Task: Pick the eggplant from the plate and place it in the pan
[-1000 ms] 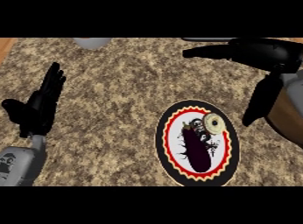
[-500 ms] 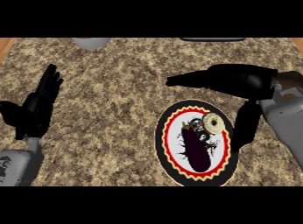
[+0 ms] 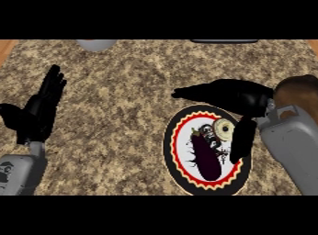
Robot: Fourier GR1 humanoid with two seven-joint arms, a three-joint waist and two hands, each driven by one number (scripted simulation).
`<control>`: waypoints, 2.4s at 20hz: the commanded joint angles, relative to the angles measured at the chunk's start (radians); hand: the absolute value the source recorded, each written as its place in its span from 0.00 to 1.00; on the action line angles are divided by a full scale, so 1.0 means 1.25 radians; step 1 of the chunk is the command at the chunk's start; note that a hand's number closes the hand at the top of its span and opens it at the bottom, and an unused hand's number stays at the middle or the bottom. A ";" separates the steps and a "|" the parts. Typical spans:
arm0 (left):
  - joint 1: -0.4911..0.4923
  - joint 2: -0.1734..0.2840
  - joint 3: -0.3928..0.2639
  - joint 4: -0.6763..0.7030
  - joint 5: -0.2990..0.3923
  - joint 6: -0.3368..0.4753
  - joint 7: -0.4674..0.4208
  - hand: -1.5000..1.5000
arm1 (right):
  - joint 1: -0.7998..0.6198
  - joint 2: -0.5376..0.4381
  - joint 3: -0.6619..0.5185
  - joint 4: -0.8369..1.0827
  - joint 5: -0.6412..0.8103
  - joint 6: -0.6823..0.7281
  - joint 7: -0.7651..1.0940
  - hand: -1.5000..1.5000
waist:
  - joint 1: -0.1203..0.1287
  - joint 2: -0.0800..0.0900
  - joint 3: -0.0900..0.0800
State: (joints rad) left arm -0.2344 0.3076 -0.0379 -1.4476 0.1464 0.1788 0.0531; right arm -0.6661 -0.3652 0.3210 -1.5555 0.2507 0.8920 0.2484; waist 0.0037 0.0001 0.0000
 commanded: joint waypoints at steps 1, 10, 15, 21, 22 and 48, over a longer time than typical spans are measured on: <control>0.025 -0.002 0.006 -0.035 -0.013 -0.006 0.017 0.50 | 0.038 -0.031 0.008 0.033 0.086 0.008 -0.080 0.00 | 0.002 0.000 0.000; -0.008 -0.029 0.035 0.030 -0.022 -0.038 -0.019 0.50 | 0.011 0.041 0.071 0.136 0.180 0.025 -0.164 0.00 | 0.003 0.002 0.000; -0.005 -0.008 0.064 -0.007 -0.030 -0.057 0.017 0.50 | 0.027 0.060 0.040 0.076 0.197 0.074 -0.130 0.00 | 0.000 0.000 0.000; 0.001 -0.020 0.075 -0.003 -0.024 -0.063 0.016 0.50 | 0.075 0.026 0.145 0.072 0.329 0.015 -0.189 0.00 | 0.001 0.000 0.000; -0.018 -0.048 0.042 -0.011 -0.061 -0.022 0.039 0.50 | 0.047 0.019 0.156 0.099 0.346 0.018 -0.203 0.00 | 0.002 0.001 0.000; 0.007 -0.077 0.086 -0.015 -0.093 -0.084 0.022 0.50 | 0.086 0.131 0.175 0.283 0.642 -0.041 -0.316 0.00 | 0.000 0.000 0.000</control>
State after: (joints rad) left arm -0.2370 0.2149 0.0680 -1.4646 0.0395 0.0887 0.0830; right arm -0.5600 -0.2150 0.5539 -1.2466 1.0132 0.8478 -0.1188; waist 0.0039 -0.0006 -0.0006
